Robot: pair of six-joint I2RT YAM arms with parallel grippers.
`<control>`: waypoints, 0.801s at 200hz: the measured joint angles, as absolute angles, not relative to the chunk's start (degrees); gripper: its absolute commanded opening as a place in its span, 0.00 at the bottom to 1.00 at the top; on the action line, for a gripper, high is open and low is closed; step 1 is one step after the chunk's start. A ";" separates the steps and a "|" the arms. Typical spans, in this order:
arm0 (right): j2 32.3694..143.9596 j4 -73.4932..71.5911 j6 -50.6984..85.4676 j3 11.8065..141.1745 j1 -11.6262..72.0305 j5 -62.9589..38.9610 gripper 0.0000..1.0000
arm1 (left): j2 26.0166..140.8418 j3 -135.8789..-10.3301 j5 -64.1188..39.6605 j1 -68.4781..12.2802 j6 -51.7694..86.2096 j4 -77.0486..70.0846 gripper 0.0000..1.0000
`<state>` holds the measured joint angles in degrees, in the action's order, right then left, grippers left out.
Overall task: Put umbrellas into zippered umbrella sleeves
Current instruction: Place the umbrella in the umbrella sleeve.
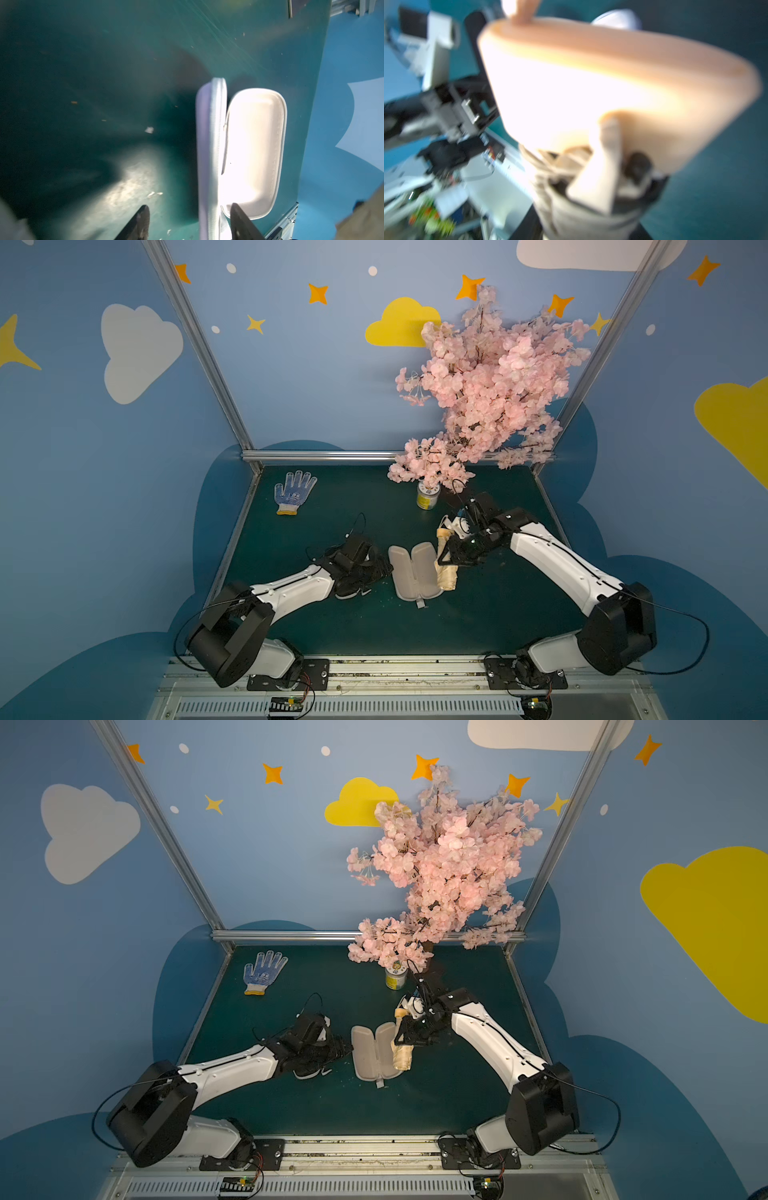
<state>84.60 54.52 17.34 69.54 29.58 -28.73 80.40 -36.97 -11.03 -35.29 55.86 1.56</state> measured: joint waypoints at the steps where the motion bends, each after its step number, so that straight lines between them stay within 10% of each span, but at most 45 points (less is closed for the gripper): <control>1: 84.84 54.85 17.17 69.78 29.74 -29.10 0.11 | 80.38 -36.95 -11.07 -35.27 55.86 1.54 0.63; 106: 98.85 66.37 12.67 72.62 29.76 -45.28 0.00 | 90.59 -42.57 -14.83 -40.58 55.81 -1.72 0.61; 160: 107.81 62.87 12.93 72.40 29.02 -43.53 0.00 | 92.77 -42.94 -13.96 -40.84 56.82 -2.52 0.27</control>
<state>107.81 62.87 12.93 72.40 29.02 -43.53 92.77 -42.94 -13.96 -40.84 56.82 -2.52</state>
